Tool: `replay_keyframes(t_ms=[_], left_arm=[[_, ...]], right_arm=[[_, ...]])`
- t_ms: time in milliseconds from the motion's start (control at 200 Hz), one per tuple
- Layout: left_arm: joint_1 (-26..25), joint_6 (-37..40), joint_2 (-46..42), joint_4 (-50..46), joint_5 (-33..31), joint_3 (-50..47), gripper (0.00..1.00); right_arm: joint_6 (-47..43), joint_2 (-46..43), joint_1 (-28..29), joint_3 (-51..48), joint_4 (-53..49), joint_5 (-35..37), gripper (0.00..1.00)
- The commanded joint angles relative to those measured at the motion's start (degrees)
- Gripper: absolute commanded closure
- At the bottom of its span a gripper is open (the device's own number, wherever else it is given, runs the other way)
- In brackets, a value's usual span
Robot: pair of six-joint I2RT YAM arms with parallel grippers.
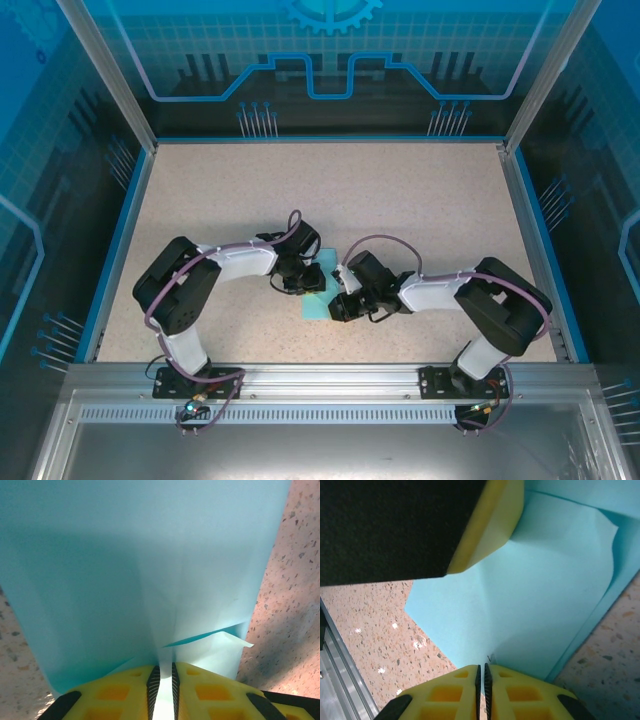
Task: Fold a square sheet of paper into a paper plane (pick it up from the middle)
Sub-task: Fold the triangle a second time at the center of the table.
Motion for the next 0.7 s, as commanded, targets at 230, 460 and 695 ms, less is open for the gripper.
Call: replay_keyframes(t_ms=[230, 460, 695], left_arm=[[3.0, 3.6, 2.7, -4.6, -4.7, 1.4, 0.79], [4.9, 6.4, 3.2, -7.1, -5.2, 3.7, 0.78], [7.7, 10.2, 3.2, -12.0, -6.4, 7.2, 0.78]], right_arm=[[2.1, 2.4, 0.0, -5.3, -7.2, 2.4, 0.86], [1.5, 3.1, -0.2, -6.3, -6.6, 2.1, 0.87], [1.4, 3.7, -0.4, -6.3, -5.8, 1.7, 0.87]])
